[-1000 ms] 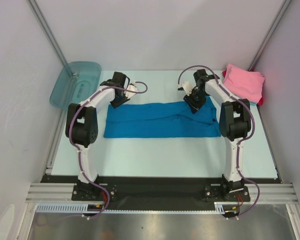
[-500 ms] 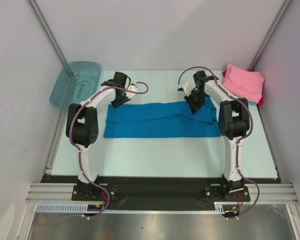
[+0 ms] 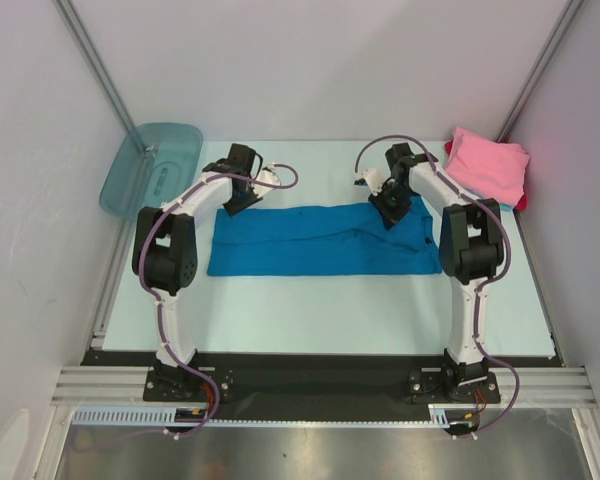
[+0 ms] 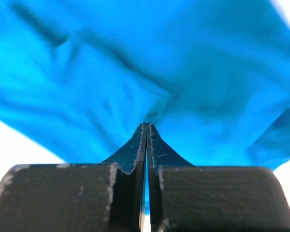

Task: Fold and stack the t-shirts
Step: Fold the tshirt

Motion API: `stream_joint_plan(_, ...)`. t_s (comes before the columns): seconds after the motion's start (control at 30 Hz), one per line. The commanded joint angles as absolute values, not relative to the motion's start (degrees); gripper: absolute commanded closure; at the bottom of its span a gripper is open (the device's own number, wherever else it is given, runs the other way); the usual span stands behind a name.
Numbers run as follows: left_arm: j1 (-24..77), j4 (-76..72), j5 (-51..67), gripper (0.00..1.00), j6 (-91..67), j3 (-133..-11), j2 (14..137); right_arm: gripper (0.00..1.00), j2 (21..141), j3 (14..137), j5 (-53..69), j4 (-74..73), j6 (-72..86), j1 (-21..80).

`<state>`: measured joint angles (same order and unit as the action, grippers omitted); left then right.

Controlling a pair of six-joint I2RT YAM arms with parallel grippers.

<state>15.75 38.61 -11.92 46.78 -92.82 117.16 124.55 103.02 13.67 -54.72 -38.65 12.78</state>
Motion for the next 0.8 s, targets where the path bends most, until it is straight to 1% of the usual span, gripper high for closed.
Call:
stream_joint_plan(0.0,16.2,37.6,-13.1,0.59,48.7,-94.8,116.2,1.0,116.2,98.8,13.1,-57.0,-43.1,14.9)
stream_joint_plan(0.17,16.2,37.8,-13.1,0.59,48.9,-95.6,117.0,1.0,112.3,95.1,13.2,-59.6,-45.4,16.0)
stream_joint_plan(0.53,16.2,37.5,-13.0,0.59,49.5,-97.2,118.1,1.0,112.4,94.3,17.9,-68.5,-49.2,19.0)
stream_joint_plan(0.77,16.2,37.3,-13.0,0.59,50.1,-97.7,118.7,1.0,112.9,94.2,17.1,-72.4,-52.4,20.0)
